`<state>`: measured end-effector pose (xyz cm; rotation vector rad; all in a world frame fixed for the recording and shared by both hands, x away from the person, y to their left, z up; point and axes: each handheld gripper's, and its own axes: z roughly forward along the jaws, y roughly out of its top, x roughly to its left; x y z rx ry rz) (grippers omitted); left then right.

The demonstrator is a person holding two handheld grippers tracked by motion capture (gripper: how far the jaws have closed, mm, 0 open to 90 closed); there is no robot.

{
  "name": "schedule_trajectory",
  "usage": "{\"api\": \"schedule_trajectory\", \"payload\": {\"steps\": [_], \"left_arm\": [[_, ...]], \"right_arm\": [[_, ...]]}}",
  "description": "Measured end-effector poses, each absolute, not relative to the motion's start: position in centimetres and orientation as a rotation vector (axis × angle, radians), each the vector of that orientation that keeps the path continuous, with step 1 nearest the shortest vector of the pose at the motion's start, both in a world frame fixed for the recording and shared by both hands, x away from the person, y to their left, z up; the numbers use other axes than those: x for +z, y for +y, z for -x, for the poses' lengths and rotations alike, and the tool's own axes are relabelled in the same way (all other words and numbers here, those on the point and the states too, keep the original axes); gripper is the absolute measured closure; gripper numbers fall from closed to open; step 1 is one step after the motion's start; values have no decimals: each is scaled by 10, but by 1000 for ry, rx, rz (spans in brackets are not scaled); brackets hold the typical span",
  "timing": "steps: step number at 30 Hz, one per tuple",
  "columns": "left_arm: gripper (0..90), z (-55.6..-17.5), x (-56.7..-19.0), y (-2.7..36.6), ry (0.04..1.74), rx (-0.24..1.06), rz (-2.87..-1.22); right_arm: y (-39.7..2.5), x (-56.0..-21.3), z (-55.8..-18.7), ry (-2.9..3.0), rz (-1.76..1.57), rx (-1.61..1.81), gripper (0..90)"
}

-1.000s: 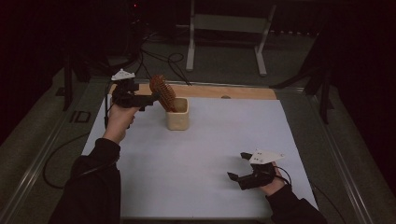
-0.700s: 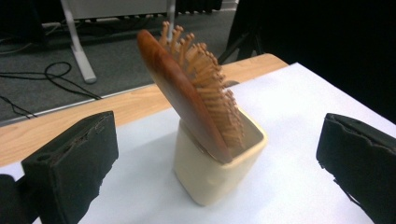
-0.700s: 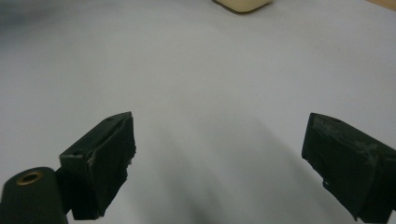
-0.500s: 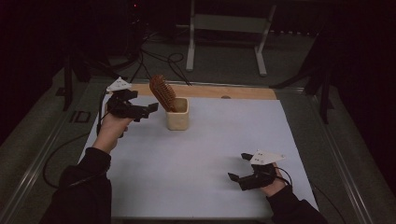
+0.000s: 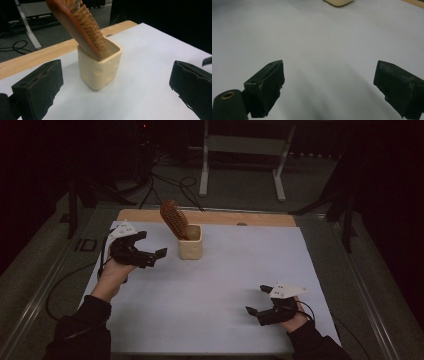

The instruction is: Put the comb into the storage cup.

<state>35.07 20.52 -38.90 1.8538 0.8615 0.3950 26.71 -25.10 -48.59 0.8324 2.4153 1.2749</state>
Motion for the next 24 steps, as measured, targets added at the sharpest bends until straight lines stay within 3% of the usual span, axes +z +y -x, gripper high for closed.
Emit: {"api": "schedule_trajectory", "payload": {"steps": [24], "left_arm": [[0, -282, -452, 221, 775, 349, -1872]], "right_arm": [[-255, -489, -261, 2419, -840, 1262, 96]]}}
